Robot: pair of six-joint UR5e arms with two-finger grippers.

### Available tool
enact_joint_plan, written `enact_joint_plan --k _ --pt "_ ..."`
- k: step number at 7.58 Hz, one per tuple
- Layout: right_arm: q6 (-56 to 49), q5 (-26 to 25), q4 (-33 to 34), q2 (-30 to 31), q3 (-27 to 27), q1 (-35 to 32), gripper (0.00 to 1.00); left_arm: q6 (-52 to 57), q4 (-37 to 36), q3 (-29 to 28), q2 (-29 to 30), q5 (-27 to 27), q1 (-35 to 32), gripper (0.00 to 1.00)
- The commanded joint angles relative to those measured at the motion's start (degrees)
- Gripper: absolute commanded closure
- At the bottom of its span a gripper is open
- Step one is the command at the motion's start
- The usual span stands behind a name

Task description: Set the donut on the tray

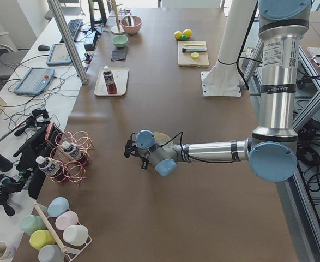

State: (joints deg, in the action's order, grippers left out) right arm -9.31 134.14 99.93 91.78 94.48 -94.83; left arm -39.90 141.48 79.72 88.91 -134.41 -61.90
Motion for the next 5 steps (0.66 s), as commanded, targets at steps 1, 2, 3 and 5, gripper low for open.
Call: enact_joint_plan --k 1,2,3,5 --pt "1.0 0.1 0.0 0.2 0.1 0.0 0.00 -0.4 1.9 -0.1 -1.1 0.1 1.6 0.50" --pt "1.1 0.1 0.0 0.2 0.1 0.0 0.00 0.0 2.0 -0.1 -1.2 0.1 1.7 0.54" --pt "1.2 0.1 0.0 0.2 0.1 0.0 0.00 0.1 2.0 0.3 -1.9 0.0 1.6 0.74" --pt "1.2 0.1 0.0 0.3 0.1 0.0 0.00 0.1 3.6 0.0 -2.0 0.1 1.7 1.00"
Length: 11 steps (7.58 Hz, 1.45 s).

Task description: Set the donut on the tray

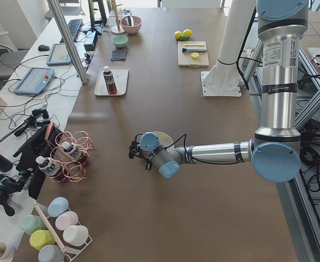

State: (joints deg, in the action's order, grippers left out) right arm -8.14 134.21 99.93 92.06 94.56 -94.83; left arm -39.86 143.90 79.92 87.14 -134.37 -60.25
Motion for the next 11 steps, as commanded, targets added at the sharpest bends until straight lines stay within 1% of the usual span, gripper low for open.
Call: enact_joint_plan --k 1,2,4,5,7,8,9,11 --pt "0.1 0.3 0.1 0.1 0.1 0.0 0.00 -0.3 1.2 0.1 -0.2 0.0 0.0 1.00" --pt "0.6 1.7 0.0 0.1 0.4 0.0 0.00 -0.5 1.0 0.4 -0.2 -0.2 0.0 1.00" --pt "0.9 7.4 0.0 -2.2 1.8 0.1 0.00 -0.7 -0.2 1.1 0.8 -6.7 -0.4 1.00" --pt "4.4 7.6 0.3 -5.6 2.1 0.8 0.00 -0.8 -1.9 1.4 2.1 -7.0 -0.7 1.00" --pt "12.6 7.8 -1.4 -7.3 3.9 6.6 0.00 -0.8 -11.2 6.1 5.4 -7.0 -0.9 1.00" --pt "17.3 7.7 -1.4 -8.2 5.6 9.1 0.00 -0.8 -14.3 8.1 6.2 -7.2 -1.3 1.00" --pt "20.0 7.7 -2.1 -9.0 6.5 11.7 0.00 -0.8 -20.3 11.1 8.1 -9.5 -2.7 1.00" --pt "26.8 7.7 -9.2 -9.1 6.5 15.6 0.00 -0.8 -33.4 19.8 11.0 -9.8 -3.8 1.00"
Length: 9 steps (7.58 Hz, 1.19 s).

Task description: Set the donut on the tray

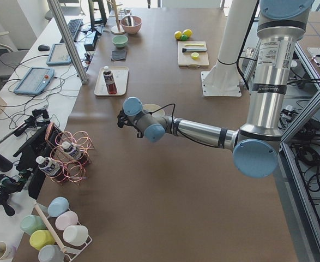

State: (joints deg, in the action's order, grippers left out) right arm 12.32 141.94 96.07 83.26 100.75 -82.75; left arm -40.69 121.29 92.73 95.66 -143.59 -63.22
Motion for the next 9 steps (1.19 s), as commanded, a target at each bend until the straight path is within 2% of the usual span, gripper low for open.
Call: enact_joint_plan --k 1,3,5,6,8,9 --pt "10.4 -0.1 -8.9 -0.1 0.1 5.3 0.00 -1.7 -14.2 9.8 4.0 0.0 -0.8 1.00" --pt "17.7 -0.2 -14.6 -0.1 0.2 8.5 0.00 -10.1 -14.6 10.2 8.4 0.2 -0.1 1.00" --pt "26.8 -0.5 -21.1 -1.1 -0.1 13.2 0.00 -18.5 -14.7 10.3 13.0 4.3 4.3 1.00" --pt "32.7 -0.8 -22.3 -3.4 -0.2 14.9 0.00 -22.4 -14.7 10.3 15.3 7.2 6.9 1.00" --pt "39.5 -2.1 -22.4 -7.1 0.1 18.2 0.00 -27.8 -14.8 9.7 18.9 9.1 10.9 1.00" --pt "43.1 -2.9 -24.7 -7.8 0.3 19.9 0.00 -28.5 -16.0 9.7 20.3 10.0 11.9 1.00"
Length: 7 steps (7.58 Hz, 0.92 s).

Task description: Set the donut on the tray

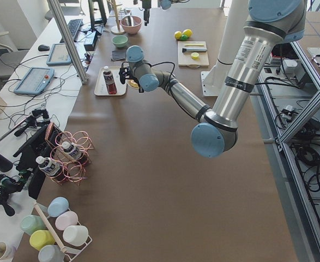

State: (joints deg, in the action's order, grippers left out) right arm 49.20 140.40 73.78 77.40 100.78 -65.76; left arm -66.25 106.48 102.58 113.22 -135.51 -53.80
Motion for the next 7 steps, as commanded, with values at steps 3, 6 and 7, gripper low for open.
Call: enact_joint_plan --k 3,6,7 --pt "19.8 -2.8 -12.6 -4.0 0.3 8.1 0.00 -9.4 -3.7 0.2 7.3 6.4 6.7 1.00" --pt "28.0 -5.8 -12.5 -10.5 0.4 13.0 0.00 -11.2 -3.7 0.1 8.4 9.6 8.8 1.00" --pt "27.9 -5.7 -12.3 -12.2 0.0 13.7 0.00 -12.7 -3.7 0.0 8.9 10.8 9.7 1.00"
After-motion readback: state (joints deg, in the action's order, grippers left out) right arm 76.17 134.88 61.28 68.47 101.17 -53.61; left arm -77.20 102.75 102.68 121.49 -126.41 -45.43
